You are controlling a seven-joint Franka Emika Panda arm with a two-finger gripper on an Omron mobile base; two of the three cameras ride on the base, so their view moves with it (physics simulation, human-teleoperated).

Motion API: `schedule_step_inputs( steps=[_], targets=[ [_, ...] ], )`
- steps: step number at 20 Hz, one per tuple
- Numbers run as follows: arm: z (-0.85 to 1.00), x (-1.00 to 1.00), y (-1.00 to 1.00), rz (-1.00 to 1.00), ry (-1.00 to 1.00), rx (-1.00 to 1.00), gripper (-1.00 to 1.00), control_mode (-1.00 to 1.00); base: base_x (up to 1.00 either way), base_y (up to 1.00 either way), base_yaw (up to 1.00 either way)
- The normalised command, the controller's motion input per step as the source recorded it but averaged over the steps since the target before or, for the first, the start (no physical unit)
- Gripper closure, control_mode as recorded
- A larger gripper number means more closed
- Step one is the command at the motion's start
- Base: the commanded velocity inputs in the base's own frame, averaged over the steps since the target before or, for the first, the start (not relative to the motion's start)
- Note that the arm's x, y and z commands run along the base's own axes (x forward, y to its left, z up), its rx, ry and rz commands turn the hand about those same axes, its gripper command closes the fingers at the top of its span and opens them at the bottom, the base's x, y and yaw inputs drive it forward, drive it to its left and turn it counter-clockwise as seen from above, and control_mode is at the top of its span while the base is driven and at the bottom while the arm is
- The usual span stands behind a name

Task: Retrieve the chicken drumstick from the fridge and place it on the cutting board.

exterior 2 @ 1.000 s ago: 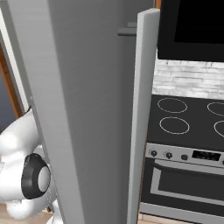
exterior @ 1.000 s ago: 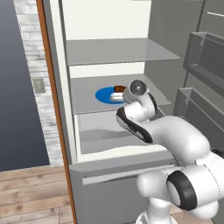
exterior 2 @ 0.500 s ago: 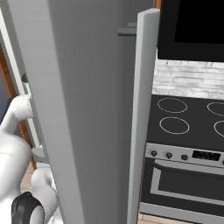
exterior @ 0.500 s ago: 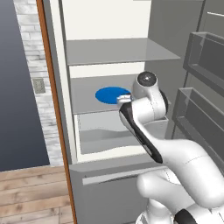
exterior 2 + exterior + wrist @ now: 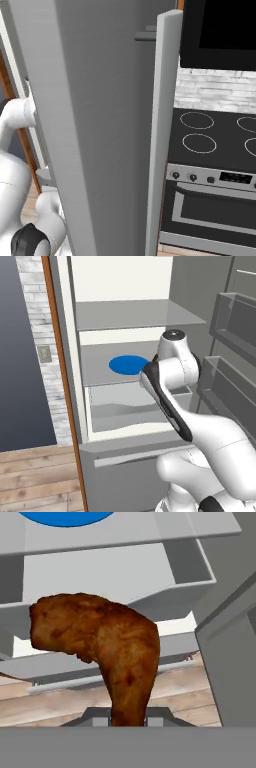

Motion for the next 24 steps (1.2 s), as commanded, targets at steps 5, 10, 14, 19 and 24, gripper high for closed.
schedule_step_inputs(
  steps=[5,10,14,19,24],
  targets=[
    [0.06,-0.75,0.0,0.0,-0.02,0.0,1.0,-1.0,0.0,0.0,0.0],
    [0.0,-0.49,-0.2,0.0,-0.06,0.03,1.0,-1.0,0.0,0.0,0.0],
    [0.0,-0.02,-0.28,0.0,0.0,0.02,1.0,-1.0,0.0,0.0,0.0],
    [0.0,-0.01,0.0,0.0,0.0,0.0,1.0,-1.0,0.0,0.0,0.0],
    [-0.02,-0.07,0.05,0.0,0.0,0.0,1.0,1.0,-0.1,0.1,0.0]
  ],
)
